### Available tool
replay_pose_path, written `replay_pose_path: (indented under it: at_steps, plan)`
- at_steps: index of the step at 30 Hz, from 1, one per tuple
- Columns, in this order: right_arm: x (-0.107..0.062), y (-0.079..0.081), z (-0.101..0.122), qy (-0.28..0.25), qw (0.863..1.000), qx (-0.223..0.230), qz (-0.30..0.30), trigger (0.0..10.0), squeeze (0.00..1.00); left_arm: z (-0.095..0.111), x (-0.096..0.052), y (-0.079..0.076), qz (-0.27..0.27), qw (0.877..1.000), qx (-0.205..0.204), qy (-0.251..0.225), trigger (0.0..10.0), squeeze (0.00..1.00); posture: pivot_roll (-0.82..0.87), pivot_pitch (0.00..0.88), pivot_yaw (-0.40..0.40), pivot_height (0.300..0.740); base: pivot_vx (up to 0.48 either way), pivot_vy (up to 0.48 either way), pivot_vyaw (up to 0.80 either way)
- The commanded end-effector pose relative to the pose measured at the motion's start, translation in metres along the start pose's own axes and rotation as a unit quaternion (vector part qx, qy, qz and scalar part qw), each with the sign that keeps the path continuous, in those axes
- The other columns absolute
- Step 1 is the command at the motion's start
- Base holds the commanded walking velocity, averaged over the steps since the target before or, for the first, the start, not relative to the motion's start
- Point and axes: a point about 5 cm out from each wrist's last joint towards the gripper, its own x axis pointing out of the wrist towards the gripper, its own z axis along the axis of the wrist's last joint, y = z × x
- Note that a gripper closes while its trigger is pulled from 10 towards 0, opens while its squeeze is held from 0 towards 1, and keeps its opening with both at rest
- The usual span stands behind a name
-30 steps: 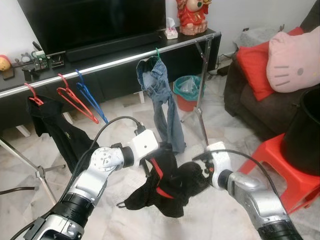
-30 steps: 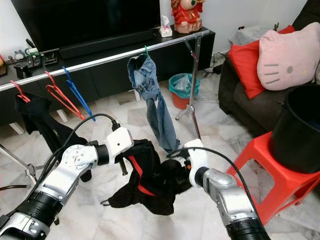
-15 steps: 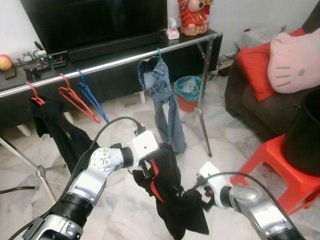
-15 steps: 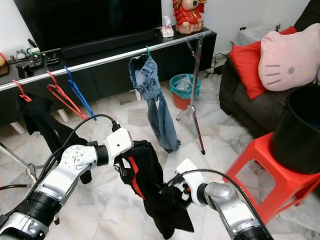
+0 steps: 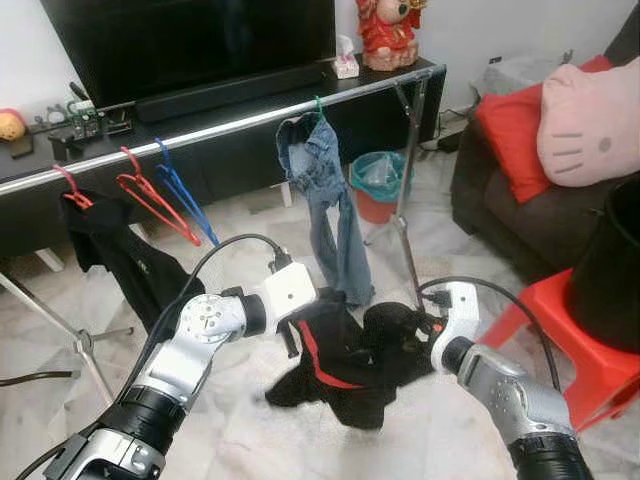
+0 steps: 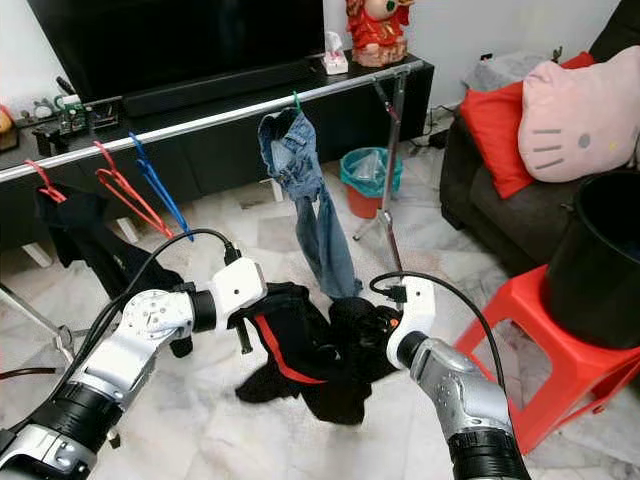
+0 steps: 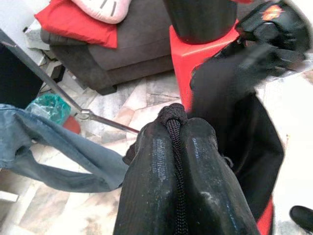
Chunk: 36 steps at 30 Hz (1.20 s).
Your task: Hang hanger
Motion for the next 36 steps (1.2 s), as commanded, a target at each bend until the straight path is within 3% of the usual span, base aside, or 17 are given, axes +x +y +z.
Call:
replay_pose_path:
  at_steps: [1, 4, 6, 9, 15, 21, 23, 26, 29, 32, 33, 34, 36]
  plan:
    - [0.002, 0.011, -0.010, 0.037, 0.997, -0.063, 0.030, 10.0, 0.00, 0.004, -0.001, 0.004, 0.001, 1.000, 0.007, -0.003, 10.0, 0.00, 0.07, 0.014, 0.096, 0.740, 0.000, 0.000, 0.00]
    - [0.000, 0.005, -0.024, 0.097, 0.988, -0.120, 0.018, 10.0, 0.00, 0.004, -0.001, 0.004, -0.001, 1.000, 0.006, -0.003, 10.0, 0.00, 0.07, 0.010, 0.096, 0.740, 0.000, 0.000, 0.00]
    - [-0.005, -0.006, -0.039, 0.172, 0.964, -0.202, -0.008, 10.0, 0.00, 0.003, -0.001, 0.003, -0.003, 1.000, 0.006, -0.003, 10.0, 0.00, 0.07, 0.010, 0.096, 0.740, 0.000, 0.000, 0.00]
    - [-0.012, -0.013, -0.045, 0.197, 0.960, -0.198, 0.009, 10.0, 0.00, 0.003, 0.000, 0.003, -0.006, 1.000, 0.005, -0.002, 10.0, 0.00, 0.07, 0.007, 0.093, 0.740, 0.000, 0.000, 0.00]
    - [-0.013, -0.016, -0.039, 0.144, 0.982, -0.114, 0.031, 10.0, 0.00, 0.002, 0.000, -0.001, -0.014, 1.000, 0.001, -0.002, 10.0, 0.00, 0.06, 0.002, 0.093, 0.740, 0.000, 0.000, 0.00]
    - [-0.015, -0.031, -0.041, 0.109, 0.993, -0.052, 0.000, 10.0, 0.00, 0.003, 0.000, -0.001, -0.019, 1.000, 0.001, -0.001, 10.0, 0.00, 0.06, 0.003, 0.094, 0.740, 0.000, 0.000, 0.00]
    - [-0.014, -0.026, -0.037, 0.075, 0.997, -0.013, 0.028, 10.0, 0.00, 0.002, 0.000, -0.002, -0.022, 1.000, -0.001, 0.000, 10.0, 0.00, 0.06, 0.005, 0.096, 0.740, 0.000, 0.000, 0.00]
    - [-0.014, -0.022, -0.036, 0.049, 0.997, 0.022, 0.049, 10.0, 0.00, 0.002, 0.000, -0.003, -0.027, 1.000, -0.001, 0.002, 10.0, 0.00, 0.06, 0.007, 0.095, 0.740, 0.000, 0.000, 0.00]
    - [-0.010, -0.025, -0.036, -0.004, 0.991, 0.124, 0.039, 10.0, 0.00, 0.001, 0.000, -0.005, -0.031, 1.000, 0.000, 0.004, 10.0, 0.00, 0.06, 0.008, 0.095, 0.740, 0.000, 0.000, 0.00]
    - [-0.008, -0.031, -0.044, 0.011, 0.990, 0.144, -0.004, 10.0, 0.00, 0.001, 0.000, -0.004, -0.032, 0.999, -0.001, 0.004, 10.0, 0.00, 0.07, 0.014, 0.097, 0.740, 0.000, 0.000, 0.00]
    - [-0.008, -0.032, -0.056, 0.066, 0.995, 0.073, -0.026, 10.0, 0.00, 0.001, -0.001, -0.004, -0.032, 0.999, -0.001, 0.005, 10.0, 0.00, 0.06, 0.014, 0.099, 0.740, 0.000, 0.000, 0.00]
    - [-0.010, -0.032, -0.072, 0.147, 0.988, -0.031, -0.039, 10.0, 0.00, 0.001, -0.001, -0.005, -0.034, 0.999, -0.001, 0.006, 10.0, 0.00, 0.06, 0.014, 0.099, 0.740, 0.000, 0.000, 0.00]
    - [-0.014, -0.034, -0.082, 0.202, 0.972, -0.107, -0.046, 10.0, 0.00, 0.001, -0.001, -0.005, -0.036, 0.999, -0.002, 0.006, 10.0, 0.00, 0.06, 0.017, 0.101, 0.740, 0.000, 0.000, 0.00]
